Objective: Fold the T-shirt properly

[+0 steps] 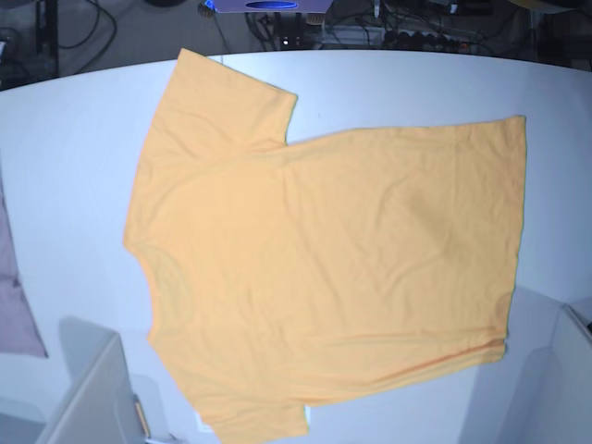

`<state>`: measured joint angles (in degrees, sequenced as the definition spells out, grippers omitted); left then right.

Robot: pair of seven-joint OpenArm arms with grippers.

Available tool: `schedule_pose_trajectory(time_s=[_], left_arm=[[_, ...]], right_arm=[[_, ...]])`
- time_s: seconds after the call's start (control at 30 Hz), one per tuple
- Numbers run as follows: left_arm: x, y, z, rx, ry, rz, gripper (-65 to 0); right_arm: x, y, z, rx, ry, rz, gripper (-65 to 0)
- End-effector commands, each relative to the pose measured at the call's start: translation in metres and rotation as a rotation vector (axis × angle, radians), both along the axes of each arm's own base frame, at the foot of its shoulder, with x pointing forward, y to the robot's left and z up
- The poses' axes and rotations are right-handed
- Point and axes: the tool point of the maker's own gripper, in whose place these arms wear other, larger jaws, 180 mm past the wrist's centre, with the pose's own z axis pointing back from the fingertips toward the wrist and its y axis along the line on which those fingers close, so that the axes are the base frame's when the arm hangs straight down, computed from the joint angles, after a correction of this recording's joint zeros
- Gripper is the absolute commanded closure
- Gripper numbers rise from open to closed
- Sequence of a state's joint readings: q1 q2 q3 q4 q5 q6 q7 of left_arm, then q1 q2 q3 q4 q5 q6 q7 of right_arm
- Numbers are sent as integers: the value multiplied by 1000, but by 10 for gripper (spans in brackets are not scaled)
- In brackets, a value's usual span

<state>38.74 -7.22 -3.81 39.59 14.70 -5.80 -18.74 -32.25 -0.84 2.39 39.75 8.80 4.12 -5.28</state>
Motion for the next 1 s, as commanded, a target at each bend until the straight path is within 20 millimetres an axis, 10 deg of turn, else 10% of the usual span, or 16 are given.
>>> schedule_pose_trajectory(time_s=[0.0, 0.5, 0.97], left_arm=[[-14, 1, 7, 0, 9, 4, 0], [15, 22, 106, -49, -214, 143, 0], [109, -13, 201, -173, -520, 126, 0]], right_arm=[[-5, 1, 6, 6, -3, 3, 0], [45, -38, 112, -99, -220, -69, 0], [181, -51, 205, -147, -592, -104, 0]])
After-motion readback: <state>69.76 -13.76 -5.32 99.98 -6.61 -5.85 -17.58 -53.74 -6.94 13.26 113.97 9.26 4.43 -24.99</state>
